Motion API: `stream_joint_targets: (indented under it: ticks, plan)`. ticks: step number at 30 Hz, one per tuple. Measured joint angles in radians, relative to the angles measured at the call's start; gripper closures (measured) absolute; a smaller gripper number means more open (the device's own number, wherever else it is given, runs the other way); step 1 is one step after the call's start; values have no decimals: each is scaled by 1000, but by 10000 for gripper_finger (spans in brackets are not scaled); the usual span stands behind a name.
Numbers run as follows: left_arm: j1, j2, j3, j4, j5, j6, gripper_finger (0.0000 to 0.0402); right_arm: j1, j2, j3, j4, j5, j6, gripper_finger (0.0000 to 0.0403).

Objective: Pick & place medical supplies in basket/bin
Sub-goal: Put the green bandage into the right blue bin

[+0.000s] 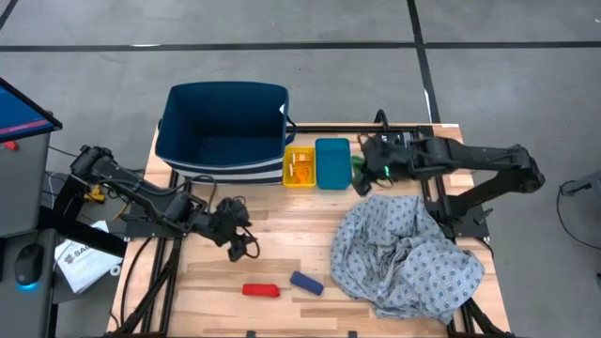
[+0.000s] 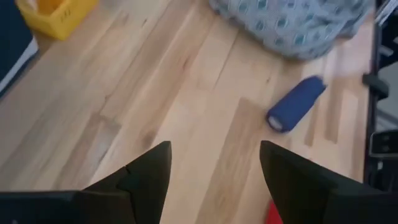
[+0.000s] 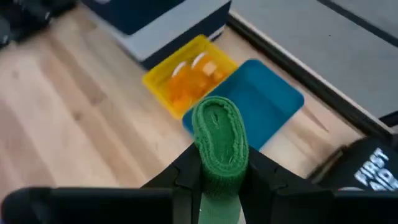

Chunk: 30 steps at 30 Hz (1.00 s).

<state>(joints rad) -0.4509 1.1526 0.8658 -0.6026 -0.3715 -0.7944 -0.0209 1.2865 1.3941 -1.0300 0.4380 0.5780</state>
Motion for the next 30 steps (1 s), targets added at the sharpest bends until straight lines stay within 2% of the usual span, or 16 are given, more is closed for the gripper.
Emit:
stream_joint_targets:
  ticks: [4, 8, 12, 16, 20, 23, 30]
  plan:
    - [-4, 0, 0, 30, -21, 0, 165, -145, 1, -104, 216, -142, -32, 326]
    - [-4, 0, 0, 29, -22, -1, 165, -273, 14, -221, 399, -308, 19, 327]
    - [-4, 0, 0, 40, -24, -24, 165, -365, 12, -332, 605, -374, 109, 327]
    - [-4, 0, 0, 51, -24, -27, 165, -455, 12, -407, 681, -500, 200, 327]
    - [-3, 0, 0, 54, -25, -35, 165, -514, 12, -452, 687, -548, 220, 327]
    - [-2, 0, 0, 62, -27, -36, 165, -550, 25, -486, 761, -620, 238, 327]
    - [-1, 0, 0, 84, -48, -47, 165, -610, 215, -489, 893, -820, 243, 327]
